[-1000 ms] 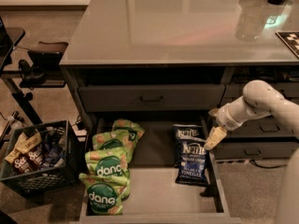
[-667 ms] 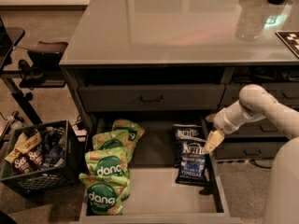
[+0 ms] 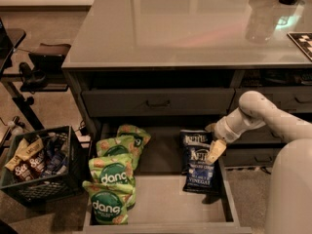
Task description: Pick blue chip bag from middle drawer and place on counter
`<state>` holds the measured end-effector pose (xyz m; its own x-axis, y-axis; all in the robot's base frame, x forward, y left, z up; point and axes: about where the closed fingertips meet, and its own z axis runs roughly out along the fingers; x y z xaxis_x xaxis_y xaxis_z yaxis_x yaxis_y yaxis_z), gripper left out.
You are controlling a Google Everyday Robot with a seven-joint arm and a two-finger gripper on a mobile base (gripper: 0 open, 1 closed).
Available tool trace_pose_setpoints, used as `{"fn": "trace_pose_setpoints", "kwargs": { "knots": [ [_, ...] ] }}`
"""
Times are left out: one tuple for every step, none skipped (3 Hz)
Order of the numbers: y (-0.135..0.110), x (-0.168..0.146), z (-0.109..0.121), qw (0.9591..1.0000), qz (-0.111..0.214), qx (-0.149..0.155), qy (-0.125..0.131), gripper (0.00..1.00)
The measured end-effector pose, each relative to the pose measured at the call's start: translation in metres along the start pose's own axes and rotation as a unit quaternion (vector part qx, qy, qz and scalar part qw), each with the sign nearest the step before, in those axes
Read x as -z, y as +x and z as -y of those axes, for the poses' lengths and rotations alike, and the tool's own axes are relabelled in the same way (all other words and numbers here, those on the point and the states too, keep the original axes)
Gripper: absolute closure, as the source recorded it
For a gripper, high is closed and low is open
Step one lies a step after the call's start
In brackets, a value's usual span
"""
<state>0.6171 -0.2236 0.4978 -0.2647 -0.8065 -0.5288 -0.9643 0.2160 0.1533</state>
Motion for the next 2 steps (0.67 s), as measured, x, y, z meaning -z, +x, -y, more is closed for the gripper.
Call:
{"fn": "trace_pose_setpoints", "kwargs": {
  "knots": [
    [0.004,-0.013,-0.001,1.0,-0.003,0.005,-0.001,0.0],
    [0.017,-0.027,0.005,0.9999,-0.008,0.0,0.01,0.0]
  ]
}}
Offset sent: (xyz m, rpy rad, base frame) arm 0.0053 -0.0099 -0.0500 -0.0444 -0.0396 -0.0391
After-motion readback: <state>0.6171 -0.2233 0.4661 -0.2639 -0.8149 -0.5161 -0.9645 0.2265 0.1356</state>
